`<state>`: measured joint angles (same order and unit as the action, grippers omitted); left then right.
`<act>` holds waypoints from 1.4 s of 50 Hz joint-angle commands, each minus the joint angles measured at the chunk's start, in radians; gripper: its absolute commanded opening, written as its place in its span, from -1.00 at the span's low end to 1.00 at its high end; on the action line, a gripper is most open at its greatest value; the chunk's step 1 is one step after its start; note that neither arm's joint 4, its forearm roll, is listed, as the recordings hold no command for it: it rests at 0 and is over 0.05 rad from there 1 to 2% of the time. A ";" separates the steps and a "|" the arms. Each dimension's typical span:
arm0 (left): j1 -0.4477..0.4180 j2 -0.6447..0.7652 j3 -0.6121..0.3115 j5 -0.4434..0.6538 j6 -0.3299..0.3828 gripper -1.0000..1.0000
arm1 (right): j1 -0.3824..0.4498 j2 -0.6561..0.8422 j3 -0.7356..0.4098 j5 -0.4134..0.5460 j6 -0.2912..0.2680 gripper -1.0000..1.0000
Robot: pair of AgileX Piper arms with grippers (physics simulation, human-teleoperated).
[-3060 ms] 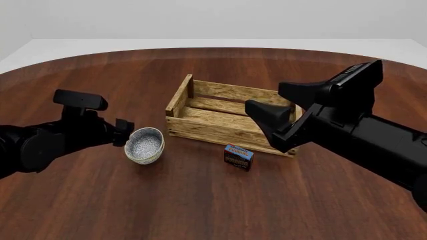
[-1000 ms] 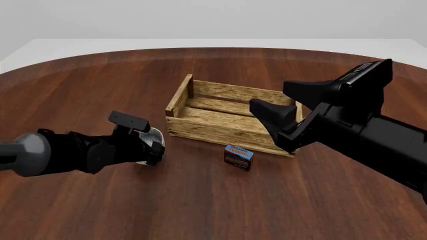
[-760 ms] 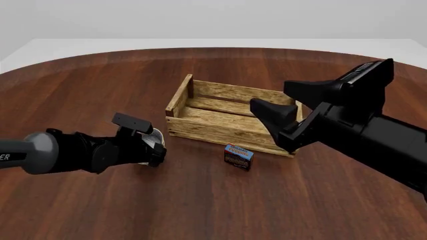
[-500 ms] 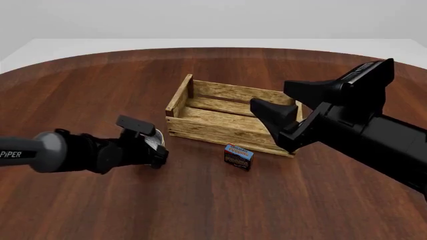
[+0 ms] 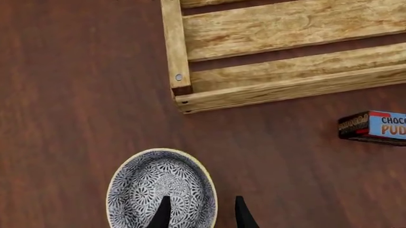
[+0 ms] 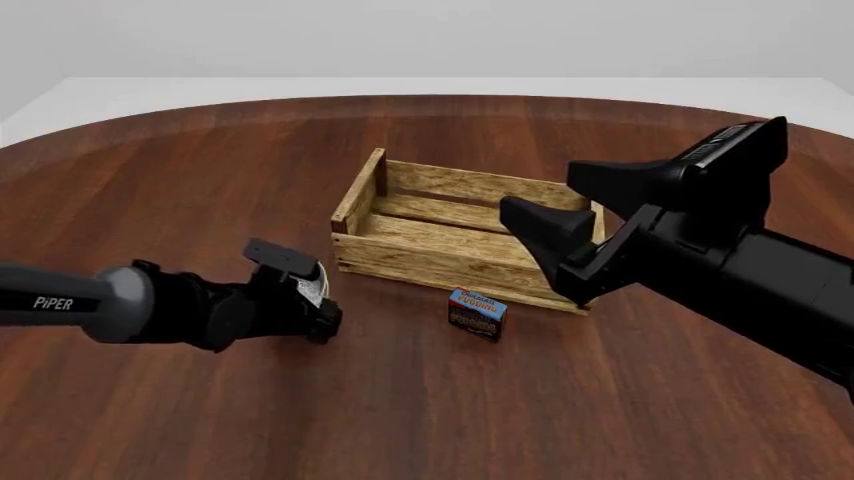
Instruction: Stack the right bowl on the left bowl and place them in the tray.
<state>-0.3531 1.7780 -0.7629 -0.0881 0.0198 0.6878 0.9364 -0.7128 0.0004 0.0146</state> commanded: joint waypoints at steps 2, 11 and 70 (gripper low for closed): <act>0.004 0.064 -0.020 -0.024 -0.083 -1.00 | 0.004 -0.009 0.000 0.004 0.002 1.00; -0.007 0.055 -0.009 -0.029 -0.094 -1.00 | 0.004 -0.013 0.001 0.006 0.003 1.00; 0.070 -0.268 -0.118 0.233 0.014 -1.00 | -0.019 -0.103 0.001 0.060 0.003 1.00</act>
<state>-0.2927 1.5121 -0.8102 0.1107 0.0891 0.6740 0.8696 -0.7107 0.0388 0.0133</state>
